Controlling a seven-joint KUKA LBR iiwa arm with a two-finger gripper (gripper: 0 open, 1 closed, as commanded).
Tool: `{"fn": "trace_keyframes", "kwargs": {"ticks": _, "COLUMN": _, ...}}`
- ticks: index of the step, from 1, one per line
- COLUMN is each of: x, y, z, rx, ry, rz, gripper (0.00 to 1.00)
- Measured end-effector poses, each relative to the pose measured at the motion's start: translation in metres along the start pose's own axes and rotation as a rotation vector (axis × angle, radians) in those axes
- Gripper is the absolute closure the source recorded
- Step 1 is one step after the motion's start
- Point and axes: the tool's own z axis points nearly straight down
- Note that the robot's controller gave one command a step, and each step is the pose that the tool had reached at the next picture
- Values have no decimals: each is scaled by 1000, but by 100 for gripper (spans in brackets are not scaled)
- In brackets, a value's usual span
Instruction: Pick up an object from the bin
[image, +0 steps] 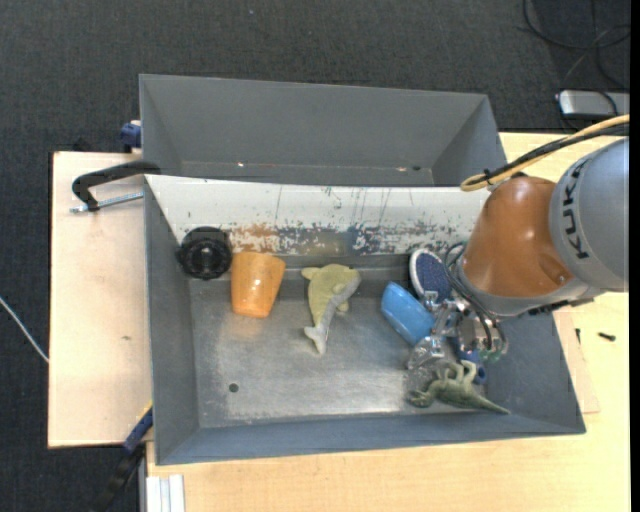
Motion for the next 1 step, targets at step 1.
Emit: {"fn": "trace_keyframes", "kwargs": {"ticks": 1, "x": -2, "y": 20, "z": -187, "rx": -1, "ry": -1, "rz": -9, "gripper": 100}}
